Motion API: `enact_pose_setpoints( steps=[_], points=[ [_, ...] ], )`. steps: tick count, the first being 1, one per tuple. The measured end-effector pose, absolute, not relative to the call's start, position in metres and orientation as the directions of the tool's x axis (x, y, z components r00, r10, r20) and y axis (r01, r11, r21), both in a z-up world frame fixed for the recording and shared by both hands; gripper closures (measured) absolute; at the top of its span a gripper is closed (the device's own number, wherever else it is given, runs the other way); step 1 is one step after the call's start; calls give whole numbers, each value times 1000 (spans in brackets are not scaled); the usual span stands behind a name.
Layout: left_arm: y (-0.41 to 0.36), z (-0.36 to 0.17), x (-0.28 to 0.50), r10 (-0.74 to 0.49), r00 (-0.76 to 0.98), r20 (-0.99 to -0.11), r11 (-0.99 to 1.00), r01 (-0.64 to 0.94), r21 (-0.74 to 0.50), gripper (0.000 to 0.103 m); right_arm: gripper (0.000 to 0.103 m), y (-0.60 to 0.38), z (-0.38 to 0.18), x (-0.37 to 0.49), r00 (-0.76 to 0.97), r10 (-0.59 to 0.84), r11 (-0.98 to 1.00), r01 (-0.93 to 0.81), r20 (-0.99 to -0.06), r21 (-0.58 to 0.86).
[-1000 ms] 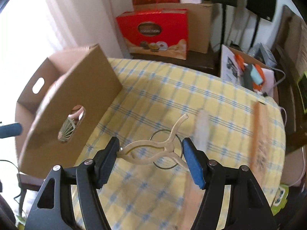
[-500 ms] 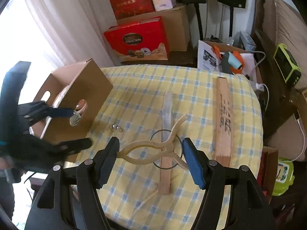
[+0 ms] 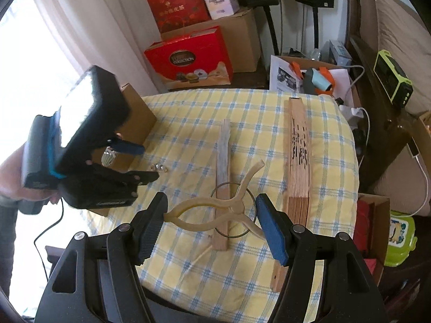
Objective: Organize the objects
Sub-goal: 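Lift the clip with the right tool while the left tool grasps the silver safety pin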
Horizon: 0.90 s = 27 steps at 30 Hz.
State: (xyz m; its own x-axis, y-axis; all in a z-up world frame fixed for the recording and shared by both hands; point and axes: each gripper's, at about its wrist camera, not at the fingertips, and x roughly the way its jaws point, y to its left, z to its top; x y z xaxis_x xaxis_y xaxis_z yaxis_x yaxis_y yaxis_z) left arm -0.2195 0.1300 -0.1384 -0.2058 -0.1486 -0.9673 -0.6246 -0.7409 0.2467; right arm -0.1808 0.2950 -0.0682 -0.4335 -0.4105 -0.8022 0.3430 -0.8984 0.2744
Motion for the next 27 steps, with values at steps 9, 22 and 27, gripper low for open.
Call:
enact_pose_setpoints(
  steps=[9,22,27],
  points=[
    [136,-155,-230,-178,-180,-967,-703,-664,253,72,34,298,-73,-180,-422,-421,-894,343,-803,288],
    [134,-160,-231,-138,-110,-984,-715,-676,176,88,34,297,-73,-180,-416,-429,-890,344,-802,298],
    [134,-157,-231,-127,-111,-986,-734,-658,169,89,34,296,-74,-180,-412,-432,-889,343,-802,302]
  ],
)
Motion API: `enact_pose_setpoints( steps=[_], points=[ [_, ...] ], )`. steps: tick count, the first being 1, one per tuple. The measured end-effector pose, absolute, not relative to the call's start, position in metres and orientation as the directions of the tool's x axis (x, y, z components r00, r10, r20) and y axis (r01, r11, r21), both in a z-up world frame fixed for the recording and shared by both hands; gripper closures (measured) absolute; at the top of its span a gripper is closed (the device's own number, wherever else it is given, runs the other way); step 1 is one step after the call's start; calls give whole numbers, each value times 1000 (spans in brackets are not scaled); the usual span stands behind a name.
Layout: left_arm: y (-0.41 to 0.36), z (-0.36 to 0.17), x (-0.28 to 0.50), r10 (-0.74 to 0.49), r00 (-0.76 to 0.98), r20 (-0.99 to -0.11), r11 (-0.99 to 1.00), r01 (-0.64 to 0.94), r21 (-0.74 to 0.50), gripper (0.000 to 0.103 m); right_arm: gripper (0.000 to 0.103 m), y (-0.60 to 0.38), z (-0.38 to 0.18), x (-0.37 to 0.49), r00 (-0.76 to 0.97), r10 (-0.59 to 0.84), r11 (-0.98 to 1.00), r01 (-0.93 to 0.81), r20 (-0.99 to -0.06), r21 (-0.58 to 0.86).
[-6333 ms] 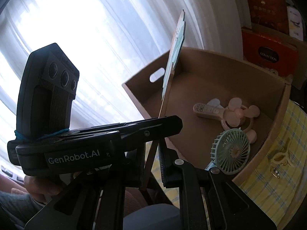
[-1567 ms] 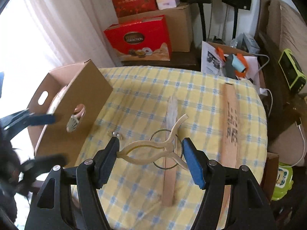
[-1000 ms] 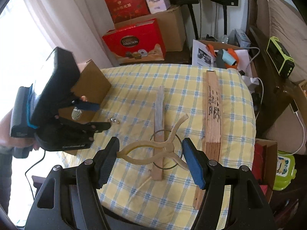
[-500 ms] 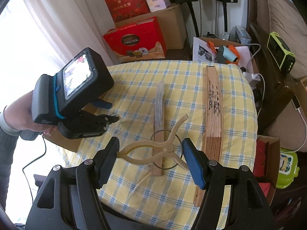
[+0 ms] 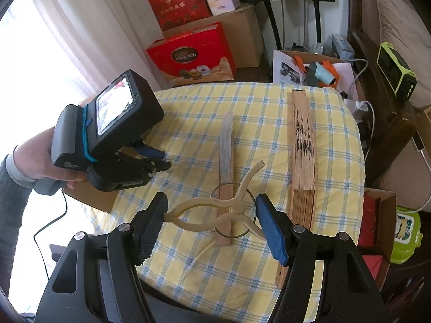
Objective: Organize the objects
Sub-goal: 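Lift the clip with the right tool while the left tool grasps the silver safety pin, then carry the clip with the right tool while the left tool carries the pin to the box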
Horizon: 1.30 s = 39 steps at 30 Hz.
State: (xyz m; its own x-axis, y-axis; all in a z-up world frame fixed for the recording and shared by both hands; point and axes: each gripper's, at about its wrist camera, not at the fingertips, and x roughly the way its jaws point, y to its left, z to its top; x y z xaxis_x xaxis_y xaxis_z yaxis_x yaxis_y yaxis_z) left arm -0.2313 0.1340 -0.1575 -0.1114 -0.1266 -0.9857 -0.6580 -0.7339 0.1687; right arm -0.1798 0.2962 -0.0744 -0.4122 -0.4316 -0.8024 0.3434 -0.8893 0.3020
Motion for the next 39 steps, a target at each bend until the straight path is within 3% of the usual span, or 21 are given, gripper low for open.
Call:
enact_pose_setpoints(
  steps=[2,3,5,17,27,39],
  points=[
    [133,-156,-231,-118,-120,-986,-748,-642,168,90,34,296,-74,-179,-414,-433,-889,344,-801,303],
    [134,-153,-229,-99,-135,-986,-760,-629,163,98,34,296,-74,-178,-414,-434,-888,345,-800,303],
    [132,-146,-226,-67,-154,-986,-779,-609,148,102,34,296,-74,-178,-416,-434,-889,345,-799,302],
    [108,-123,-224,66,-171,-983,-831,-555,41,102,34,285,-64,-173,-420,-440,-883,365,-794,296],
    [64,-44,-196,250,-279,-927,-853,-517,-74,102,34,257,-41,-170,-435,-457,-866,415,-776,278],
    [-26,-2,-165,301,-400,-866,-903,-412,-124,102,34,170,-7,-162,-404,-542,-784,558,-737,272]
  ],
)
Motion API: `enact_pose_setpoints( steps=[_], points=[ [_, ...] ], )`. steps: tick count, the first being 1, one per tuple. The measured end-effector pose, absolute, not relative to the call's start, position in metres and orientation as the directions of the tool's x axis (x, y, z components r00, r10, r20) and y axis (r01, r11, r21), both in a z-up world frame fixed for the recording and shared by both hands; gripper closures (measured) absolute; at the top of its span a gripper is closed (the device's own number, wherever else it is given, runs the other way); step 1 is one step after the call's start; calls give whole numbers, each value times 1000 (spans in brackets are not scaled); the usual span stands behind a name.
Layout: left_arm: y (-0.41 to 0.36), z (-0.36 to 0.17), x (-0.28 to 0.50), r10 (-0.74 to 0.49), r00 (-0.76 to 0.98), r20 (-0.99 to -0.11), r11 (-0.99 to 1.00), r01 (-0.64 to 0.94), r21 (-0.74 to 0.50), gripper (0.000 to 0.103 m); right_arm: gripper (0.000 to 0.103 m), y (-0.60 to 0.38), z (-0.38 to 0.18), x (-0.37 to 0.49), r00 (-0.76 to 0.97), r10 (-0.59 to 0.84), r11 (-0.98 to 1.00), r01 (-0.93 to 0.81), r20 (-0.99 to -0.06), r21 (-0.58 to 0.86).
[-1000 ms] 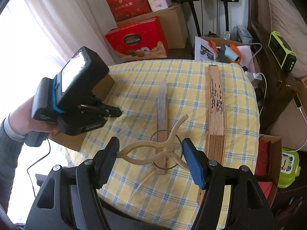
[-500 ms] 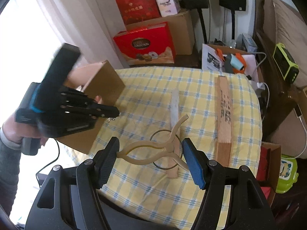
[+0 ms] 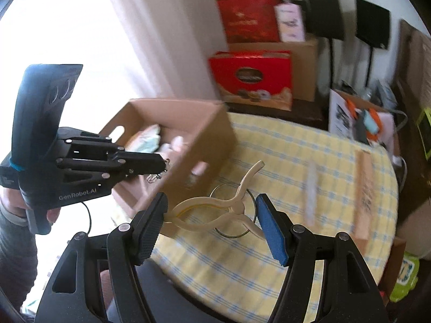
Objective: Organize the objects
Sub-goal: 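Carry the clip with the right tool while the left tool carries the pin to the box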
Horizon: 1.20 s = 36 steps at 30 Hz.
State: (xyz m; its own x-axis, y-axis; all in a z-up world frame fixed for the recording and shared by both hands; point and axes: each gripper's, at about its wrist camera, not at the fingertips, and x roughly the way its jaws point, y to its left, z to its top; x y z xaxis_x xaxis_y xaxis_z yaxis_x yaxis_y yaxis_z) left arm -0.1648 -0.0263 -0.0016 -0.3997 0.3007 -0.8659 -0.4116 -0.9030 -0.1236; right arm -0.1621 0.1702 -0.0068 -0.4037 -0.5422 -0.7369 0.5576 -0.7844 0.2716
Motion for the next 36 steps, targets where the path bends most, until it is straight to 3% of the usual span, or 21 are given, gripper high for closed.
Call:
enact_pose_setpoints(
  steps=[6,21,25,29,32,36],
  points=[
    [-68,-3,-158,287,-428,-857,-928,-346,-137,102,34,115,-2,-157,-366,-564,-735,631,-740,248],
    [-148,-64,-181,200,-417,-887,-978,-144,-153,101,34,23,-37,-175,-272,-551,-682,691,-789,238],
    [-161,-71,-189,184,-415,-891,-983,-94,-160,94,34,9,-41,-180,-269,-538,-683,694,-799,226],
    [-173,-65,-182,182,-443,-878,-983,-72,-167,68,34,0,-44,-184,-264,-532,-678,701,-804,219],
    [-182,-55,-177,153,-464,-873,-988,-52,-146,66,34,-7,-48,-184,-259,-528,-671,711,-809,210],
    [-193,-35,-168,105,-513,-852,-993,-9,-117,46,33,-21,-54,-185,-256,-528,-659,725,-810,200]
  ],
)
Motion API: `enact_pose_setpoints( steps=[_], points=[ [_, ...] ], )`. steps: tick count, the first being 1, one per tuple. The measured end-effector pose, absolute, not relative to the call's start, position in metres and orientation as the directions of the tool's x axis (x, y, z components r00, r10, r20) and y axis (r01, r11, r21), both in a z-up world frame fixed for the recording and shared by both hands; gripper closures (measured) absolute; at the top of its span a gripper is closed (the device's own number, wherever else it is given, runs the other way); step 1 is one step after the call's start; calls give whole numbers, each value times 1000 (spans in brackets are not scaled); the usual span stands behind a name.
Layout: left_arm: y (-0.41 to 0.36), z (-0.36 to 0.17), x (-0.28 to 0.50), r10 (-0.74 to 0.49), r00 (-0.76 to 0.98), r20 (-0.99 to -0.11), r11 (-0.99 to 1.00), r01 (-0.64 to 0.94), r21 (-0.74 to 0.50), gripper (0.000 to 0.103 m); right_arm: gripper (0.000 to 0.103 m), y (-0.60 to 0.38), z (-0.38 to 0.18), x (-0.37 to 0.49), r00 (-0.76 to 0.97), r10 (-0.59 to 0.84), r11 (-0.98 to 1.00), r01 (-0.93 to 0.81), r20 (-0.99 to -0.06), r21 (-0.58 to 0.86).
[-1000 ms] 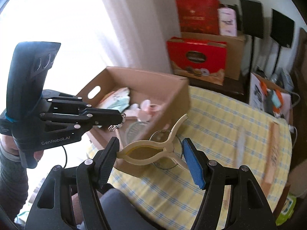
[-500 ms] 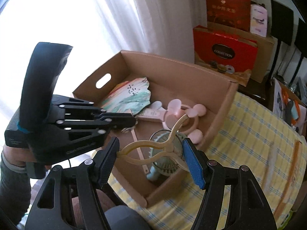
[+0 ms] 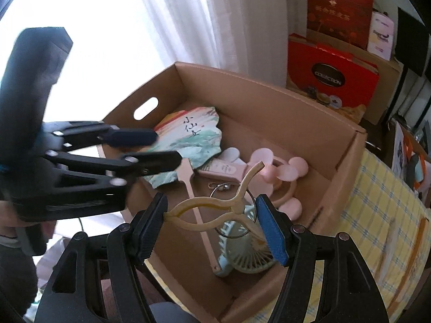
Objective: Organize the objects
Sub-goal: 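Carry the clip with the right tool while the left tool carries the pin to the box, then open the right tool over the box while the left tool releases the pin inside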
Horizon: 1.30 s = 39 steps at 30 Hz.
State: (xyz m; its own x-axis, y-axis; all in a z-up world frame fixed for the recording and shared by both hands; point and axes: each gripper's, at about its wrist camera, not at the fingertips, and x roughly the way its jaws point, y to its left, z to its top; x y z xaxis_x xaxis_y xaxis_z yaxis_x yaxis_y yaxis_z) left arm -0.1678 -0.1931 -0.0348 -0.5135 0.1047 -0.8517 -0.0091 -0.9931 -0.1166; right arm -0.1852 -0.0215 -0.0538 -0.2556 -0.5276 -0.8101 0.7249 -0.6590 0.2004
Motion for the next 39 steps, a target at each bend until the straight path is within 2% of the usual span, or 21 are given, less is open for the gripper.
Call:
enact_pose_setpoints(
  steps=[5,14,24,32,35,39],
  points=[
    [-202,-19,-164,58,-561,-826,-995,37,-95,29,21,-32,-60,-184,-256,-523,-653,734,-813,189],
    [-180,-20,-157,123,-555,-823,-990,-10,-141,27,21,2,-47,-184,-284,-531,-686,697,-798,209],
    [-143,-7,-143,183,-576,-797,-983,-85,-165,10,18,80,-23,-176,-357,-508,-754,624,-784,204],
    [-110,0,-136,197,-576,-793,-980,-128,-151,2,17,124,-13,-180,-423,-453,-824,534,-785,189],
    [-98,0,-135,212,-572,-792,-977,-140,-160,1,14,136,-8,-176,-444,-447,-837,514,-776,189],
    [-85,2,-133,225,-573,-788,-974,-147,-171,0,0,151,-2,-168,-476,-438,-850,495,-763,180]
  ],
)
